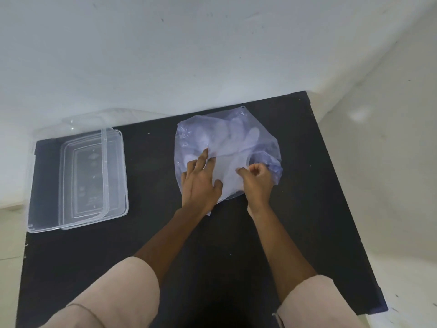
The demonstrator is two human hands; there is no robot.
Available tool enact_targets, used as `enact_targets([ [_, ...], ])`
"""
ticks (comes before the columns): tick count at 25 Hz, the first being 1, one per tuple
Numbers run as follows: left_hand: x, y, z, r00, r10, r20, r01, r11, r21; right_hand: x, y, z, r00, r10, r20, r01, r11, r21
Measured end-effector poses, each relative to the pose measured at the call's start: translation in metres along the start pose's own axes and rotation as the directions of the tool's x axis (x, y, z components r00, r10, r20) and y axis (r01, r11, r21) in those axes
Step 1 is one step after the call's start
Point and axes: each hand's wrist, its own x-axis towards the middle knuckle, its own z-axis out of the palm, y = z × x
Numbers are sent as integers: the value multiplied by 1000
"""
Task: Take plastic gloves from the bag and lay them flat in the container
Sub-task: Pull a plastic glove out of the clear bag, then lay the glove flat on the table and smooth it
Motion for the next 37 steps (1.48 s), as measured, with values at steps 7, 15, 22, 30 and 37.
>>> enact_targets([
  [7, 3, -13, 3, 998, 65, 26, -62, 991, -115, -15, 11, 1, 990, 116, -80, -105, 986, 133],
  [15, -14, -28, -1, 992, 122, -31, -124, 987, -107, -101, 58, -84, 972, 229, 50, -234, 959, 159],
  [22, -169, -91, 1, 980, 81, -183, -166, 842, -514, -203, 118, -76, 893, 450, -20, -435, 874, 217],
  [30, -326, -179, 24, 782, -446, 435, 604, 367, -708, -285, 159, -6, 834, 534, 136, -550, 786, 282],
  [37, -343, -224, 12, 649, -520, 555, 719, 181, -671, -296, 163, 35, 809, 557, 187, -587, 745, 318],
])
